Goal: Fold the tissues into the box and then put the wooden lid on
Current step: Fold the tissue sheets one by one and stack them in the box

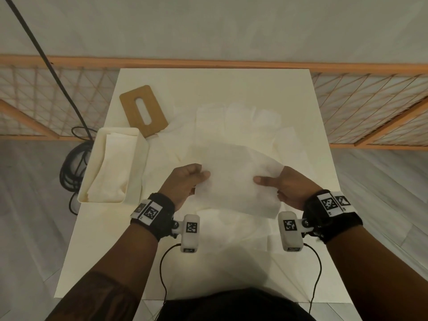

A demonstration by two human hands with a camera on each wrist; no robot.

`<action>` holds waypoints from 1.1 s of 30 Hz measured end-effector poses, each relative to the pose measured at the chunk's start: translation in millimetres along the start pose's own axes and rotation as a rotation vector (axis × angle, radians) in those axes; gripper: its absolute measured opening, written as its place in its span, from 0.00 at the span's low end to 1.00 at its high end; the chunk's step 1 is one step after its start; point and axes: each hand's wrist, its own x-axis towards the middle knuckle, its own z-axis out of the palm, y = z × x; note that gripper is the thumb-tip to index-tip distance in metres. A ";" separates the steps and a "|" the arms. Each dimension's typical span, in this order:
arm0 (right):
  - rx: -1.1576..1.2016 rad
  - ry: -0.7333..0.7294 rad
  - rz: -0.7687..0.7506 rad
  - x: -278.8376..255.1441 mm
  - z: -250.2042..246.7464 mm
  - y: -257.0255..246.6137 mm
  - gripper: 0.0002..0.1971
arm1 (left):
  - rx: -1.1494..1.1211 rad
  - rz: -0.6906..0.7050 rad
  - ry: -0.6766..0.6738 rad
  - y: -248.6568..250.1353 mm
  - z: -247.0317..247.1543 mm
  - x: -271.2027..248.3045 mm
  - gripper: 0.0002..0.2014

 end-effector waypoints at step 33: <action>-0.867 0.239 0.003 10.6 4.4 79.8 0.09 | 0.899 0.020 0.048 -75.7 -2.0 -32.8 0.10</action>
